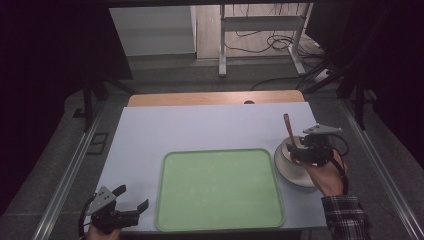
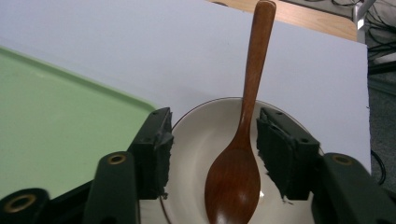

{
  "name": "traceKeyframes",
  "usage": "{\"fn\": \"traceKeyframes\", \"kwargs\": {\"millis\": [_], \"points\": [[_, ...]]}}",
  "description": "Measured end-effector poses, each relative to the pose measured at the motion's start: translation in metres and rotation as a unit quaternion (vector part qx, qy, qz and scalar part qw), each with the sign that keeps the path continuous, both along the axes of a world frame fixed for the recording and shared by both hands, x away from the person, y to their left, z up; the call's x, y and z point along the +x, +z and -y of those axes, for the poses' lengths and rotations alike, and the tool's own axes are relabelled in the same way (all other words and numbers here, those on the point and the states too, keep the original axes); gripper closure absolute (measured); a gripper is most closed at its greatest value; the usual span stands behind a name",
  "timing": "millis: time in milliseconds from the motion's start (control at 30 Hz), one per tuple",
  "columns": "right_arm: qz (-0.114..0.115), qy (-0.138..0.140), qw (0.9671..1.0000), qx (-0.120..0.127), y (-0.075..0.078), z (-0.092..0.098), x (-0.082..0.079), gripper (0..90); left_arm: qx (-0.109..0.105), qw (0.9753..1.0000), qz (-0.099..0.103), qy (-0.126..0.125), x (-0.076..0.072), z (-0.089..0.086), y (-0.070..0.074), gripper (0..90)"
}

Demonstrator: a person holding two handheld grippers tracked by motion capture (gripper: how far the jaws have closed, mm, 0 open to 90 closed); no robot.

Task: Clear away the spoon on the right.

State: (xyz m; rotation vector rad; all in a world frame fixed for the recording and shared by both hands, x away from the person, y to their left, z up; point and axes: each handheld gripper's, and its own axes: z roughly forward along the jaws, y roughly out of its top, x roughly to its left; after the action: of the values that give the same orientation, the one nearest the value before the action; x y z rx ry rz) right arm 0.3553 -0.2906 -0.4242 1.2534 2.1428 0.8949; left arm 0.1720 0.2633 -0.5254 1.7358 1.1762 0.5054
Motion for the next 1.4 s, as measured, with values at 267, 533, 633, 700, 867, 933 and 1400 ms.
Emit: {"fn": "traceKeyframes", "kwargs": {"millis": [267, 533, 633, 700, 867, 933, 1400], "points": [[-0.005, -0.010, 0.9999, -0.009, 0.000, 0.001, 0.019, 57.3, 0.000, 1.0000, 0.000, 0.000, 0.000, 0.000, 0.000, 1.2], [-0.013, -0.022, 0.9996, -0.011, -0.004, 0.004, 0.038, 63.2, 0.000, 1.0000, 0.000, 0.000, 0.000, 0.000, 0.000, 1.2], [-0.015, -0.025, 0.9995, -0.006, -0.005, 0.004, 0.043, 64.0, 0.000, 1.0000, 0.000, 0.000, 0.000, 0.000, 0.000, 1.2], [-0.016, -0.026, 0.9995, -0.003, -0.006, 0.003, 0.046, 64.3, 0.000, 1.0000, 0.000, 0.000, 0.000, 0.000, 0.000, 1.2], [-0.017, -0.032, 0.9993, -0.005, -0.010, 0.001, 0.056, 63.5, 0.000, 1.0000, 0.000, 0.000, 0.000, -0.001, 0.000, 1.2], [-0.015, -0.035, 0.9993, -0.006, -0.012, 0.001, 0.059, 63.4, 0.000, 1.0000, 0.000, 0.000, 0.000, -0.001, 0.000, 1.3], [-0.028, -0.054, 0.9979, -0.023, -0.026, -0.006, 0.077, 64.4, -0.001, 1.0000, 0.000, 0.001, -0.001, -0.001, 0.000, 1.3]]}}
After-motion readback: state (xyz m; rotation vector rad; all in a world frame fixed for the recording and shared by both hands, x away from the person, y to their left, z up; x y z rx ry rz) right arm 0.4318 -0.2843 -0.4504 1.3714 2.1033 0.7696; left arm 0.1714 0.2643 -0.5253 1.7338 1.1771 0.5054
